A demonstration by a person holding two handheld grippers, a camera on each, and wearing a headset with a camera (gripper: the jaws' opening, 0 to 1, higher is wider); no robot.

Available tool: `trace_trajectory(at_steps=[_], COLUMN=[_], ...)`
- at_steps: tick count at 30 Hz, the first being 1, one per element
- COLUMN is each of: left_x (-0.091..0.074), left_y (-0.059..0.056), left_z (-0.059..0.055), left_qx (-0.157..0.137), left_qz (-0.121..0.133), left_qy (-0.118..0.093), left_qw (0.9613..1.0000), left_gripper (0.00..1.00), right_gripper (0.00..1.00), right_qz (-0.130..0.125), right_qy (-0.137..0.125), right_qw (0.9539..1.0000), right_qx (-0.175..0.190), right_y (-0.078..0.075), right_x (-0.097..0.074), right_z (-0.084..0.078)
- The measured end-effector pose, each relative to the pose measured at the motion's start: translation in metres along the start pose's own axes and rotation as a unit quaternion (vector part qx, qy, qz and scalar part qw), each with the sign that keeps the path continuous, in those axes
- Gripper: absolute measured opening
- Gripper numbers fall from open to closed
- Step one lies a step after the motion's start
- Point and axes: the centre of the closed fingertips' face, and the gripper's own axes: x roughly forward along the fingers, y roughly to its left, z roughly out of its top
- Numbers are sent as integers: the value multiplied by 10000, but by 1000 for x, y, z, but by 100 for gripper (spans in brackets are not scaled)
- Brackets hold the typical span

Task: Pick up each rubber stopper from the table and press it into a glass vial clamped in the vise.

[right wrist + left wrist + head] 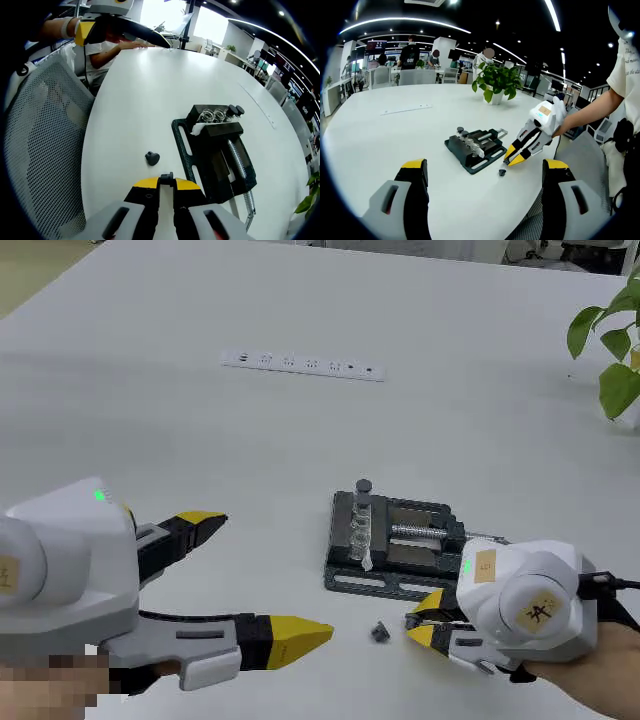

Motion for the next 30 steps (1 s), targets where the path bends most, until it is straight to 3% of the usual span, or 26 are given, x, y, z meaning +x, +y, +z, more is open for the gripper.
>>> trace_trajectory(at_steps=[7,11,17,22,28,30], left_x=[9,13,19,24,35,37], left_y=[-4,-5,-8,-22,-28,-27], left_z=[6,16,29,56,70,73], left_qx=[19,-113,-79,-536,-1107,-1227], left_qz=[-212,-408,-533,-815,-1164,-1257], left_qy=[134,79,148,-208,-322,-342], left_qw=[9997,9991,9984,9950,9865,9839], left_gripper=[92,91,90,86,80,77], right_gripper=[5,5,5,5,5,5], right_qz=[-121,-191,-446,-695,-1049,-1072], right_qy=[-385,-533,-892,-1129,-1270,-1277], right_qw=[9992,9983,9941,9884,9779,9769], right_qx=[-2,-146,-416,-736,-1291,-1339], right_y=[-4,-7,-18,-31,-40,-39], right_x=[-20,-27,-53,-79,-102,-106], right_z=[19,34,65,89,111,114])
